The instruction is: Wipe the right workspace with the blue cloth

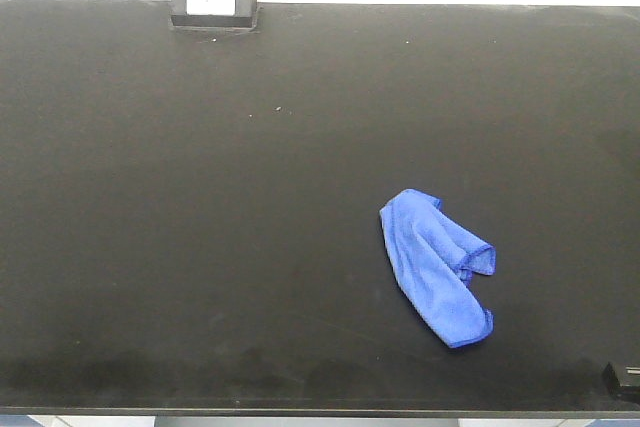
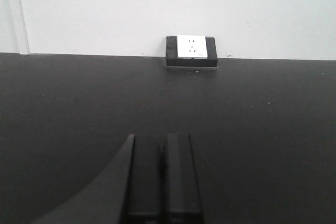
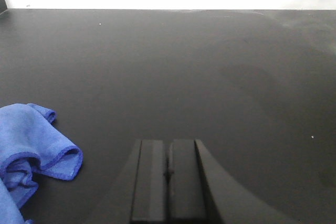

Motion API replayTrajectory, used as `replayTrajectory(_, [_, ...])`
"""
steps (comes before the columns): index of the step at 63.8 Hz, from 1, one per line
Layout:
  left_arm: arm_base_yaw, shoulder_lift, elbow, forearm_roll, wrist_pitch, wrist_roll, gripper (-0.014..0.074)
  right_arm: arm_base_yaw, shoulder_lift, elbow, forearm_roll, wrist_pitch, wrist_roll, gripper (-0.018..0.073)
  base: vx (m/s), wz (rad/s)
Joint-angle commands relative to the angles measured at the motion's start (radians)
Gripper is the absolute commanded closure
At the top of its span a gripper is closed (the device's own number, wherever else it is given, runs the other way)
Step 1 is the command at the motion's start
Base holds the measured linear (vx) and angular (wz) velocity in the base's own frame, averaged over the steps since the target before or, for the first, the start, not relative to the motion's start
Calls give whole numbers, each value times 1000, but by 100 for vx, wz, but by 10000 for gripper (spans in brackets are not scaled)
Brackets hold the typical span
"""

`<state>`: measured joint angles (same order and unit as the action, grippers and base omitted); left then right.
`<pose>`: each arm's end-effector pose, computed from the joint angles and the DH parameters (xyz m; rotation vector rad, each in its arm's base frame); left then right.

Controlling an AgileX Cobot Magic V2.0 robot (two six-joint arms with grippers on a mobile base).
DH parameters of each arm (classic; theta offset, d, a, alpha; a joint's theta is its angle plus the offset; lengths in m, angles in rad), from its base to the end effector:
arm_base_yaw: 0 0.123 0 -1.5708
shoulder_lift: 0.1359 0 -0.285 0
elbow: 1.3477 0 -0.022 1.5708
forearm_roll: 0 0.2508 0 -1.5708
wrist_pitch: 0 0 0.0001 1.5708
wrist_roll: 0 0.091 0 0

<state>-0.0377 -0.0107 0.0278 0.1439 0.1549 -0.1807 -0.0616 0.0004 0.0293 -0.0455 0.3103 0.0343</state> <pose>0.0566 -0.0001 0.1904 -0.0175 1.6541 -0.0397 0.0547 -0.0046 0.1753 0.0577 1.8228 -0.0625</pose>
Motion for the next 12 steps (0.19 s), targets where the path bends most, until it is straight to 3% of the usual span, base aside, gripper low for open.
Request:
replayTrajectory(1, [-5, -15, 30, 1, -83, -8, 602, -5, 20, 6, -2, -75, -6, 567, 0, 0])
replayTrajectory(12, [-5, -15, 30, 1, -83, -8, 602, -5, 20, 6, -2, -76, -6, 567, 0, 0])
